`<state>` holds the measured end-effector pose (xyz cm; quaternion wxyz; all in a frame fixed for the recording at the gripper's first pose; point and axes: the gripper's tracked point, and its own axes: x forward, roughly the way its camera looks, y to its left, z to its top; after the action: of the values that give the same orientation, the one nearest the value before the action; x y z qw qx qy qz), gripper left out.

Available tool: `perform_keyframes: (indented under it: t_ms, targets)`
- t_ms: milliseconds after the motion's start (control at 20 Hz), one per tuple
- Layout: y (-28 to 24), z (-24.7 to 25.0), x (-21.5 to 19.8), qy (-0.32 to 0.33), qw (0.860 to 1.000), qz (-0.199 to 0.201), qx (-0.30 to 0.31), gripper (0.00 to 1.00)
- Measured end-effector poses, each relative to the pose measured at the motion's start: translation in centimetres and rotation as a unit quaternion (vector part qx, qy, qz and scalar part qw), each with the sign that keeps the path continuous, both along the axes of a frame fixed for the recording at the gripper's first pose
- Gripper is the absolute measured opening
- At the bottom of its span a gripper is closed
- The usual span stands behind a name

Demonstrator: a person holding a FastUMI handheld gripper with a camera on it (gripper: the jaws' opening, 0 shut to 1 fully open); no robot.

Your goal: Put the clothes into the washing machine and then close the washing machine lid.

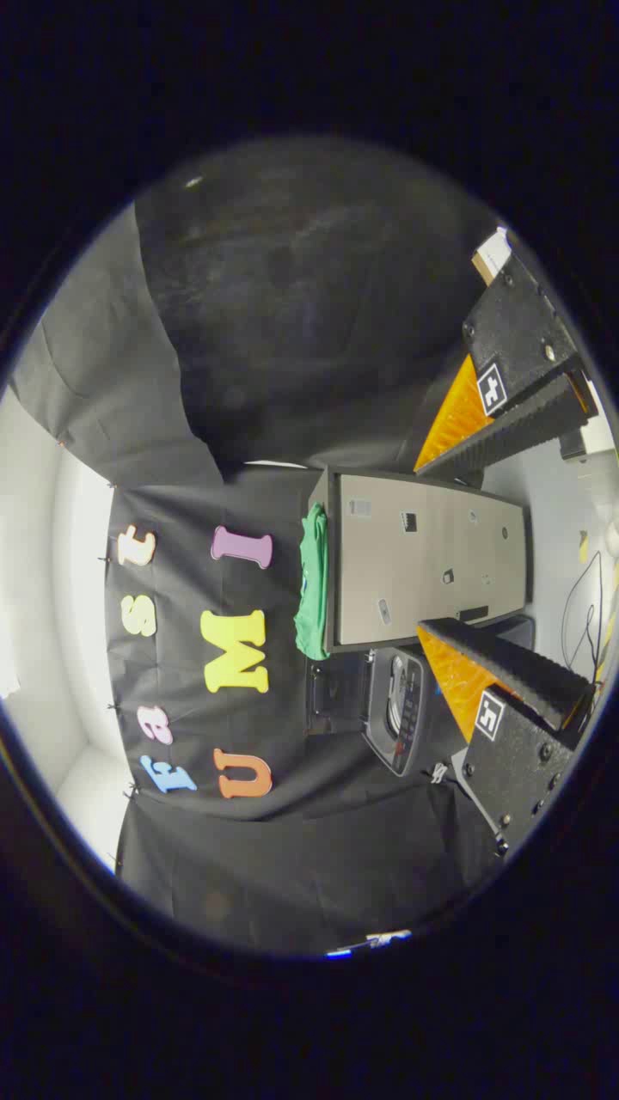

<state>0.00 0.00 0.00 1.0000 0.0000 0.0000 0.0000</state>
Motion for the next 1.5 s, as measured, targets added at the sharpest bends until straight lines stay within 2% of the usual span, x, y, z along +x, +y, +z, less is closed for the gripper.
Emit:
perform_keyframes:
  t_ms: [1000,1250,1500]
  targets:
    - [0.3,0.1,0.0,0.008,1.000,-0.009,0.010,1.00]
    - [1.9,2.9,0.8,0.003,1.000,-0.018,0.015,1.00]
    - [3.3,7.4,4.0,0.001,1.000,-0.025,0.014,1.00]
